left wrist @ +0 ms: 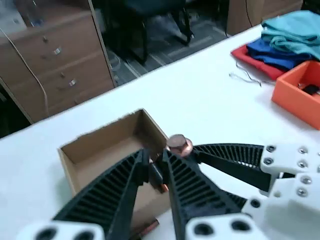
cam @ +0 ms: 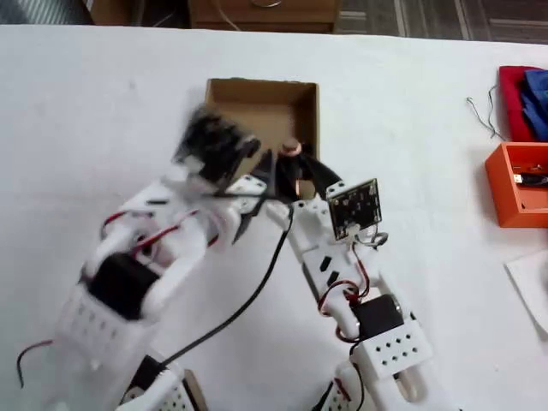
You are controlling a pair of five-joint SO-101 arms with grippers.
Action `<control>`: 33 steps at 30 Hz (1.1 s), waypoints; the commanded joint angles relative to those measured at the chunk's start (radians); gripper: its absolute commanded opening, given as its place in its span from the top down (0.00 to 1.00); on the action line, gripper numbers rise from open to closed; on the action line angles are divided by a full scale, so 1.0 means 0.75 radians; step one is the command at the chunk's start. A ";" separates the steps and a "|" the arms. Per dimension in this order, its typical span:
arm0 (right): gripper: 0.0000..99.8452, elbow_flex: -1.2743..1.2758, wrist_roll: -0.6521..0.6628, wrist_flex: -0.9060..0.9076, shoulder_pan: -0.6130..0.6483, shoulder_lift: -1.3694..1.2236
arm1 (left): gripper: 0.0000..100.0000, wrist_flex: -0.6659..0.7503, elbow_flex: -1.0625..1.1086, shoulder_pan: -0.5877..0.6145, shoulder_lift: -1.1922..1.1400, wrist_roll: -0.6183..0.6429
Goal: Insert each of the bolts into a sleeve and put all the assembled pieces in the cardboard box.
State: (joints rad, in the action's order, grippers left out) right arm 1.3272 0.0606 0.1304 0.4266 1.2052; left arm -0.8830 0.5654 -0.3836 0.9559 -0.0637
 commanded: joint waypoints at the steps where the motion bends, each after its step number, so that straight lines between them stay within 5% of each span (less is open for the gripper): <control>1: 0.98 -0.205 -0.006 0.042 -0.079 -0.001 | 0.94 -0.004 -0.060 0.155 0.192 -0.080; 6: 0.98 -0.657 -0.008 0.429 -0.087 -0.073 | 0.97 -0.006 0.228 0.546 0.426 -0.117; 11: 0.98 -1.180 -0.135 0.780 -0.093 -0.494 | 0.97 -0.057 0.682 0.843 0.540 -0.110; 20: 0.98 -1.978 -0.170 1.290 -0.085 -1.372 | 0.97 0.088 0.881 0.943 0.241 -0.245; 26: 0.98 -2.482 -0.256 1.542 -0.111 -1.910 | 0.97 0.338 0.858 1.107 -0.170 0.059; 33: 0.98 -3.061 -0.264 1.762 -0.101 -2.386 | 0.97 0.348 0.785 1.097 -0.362 0.082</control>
State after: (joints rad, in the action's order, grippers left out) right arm -0.7733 -0.1297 1.4147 0.3514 -0.4918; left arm -0.6421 1.2052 0.4373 0.6997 -0.0130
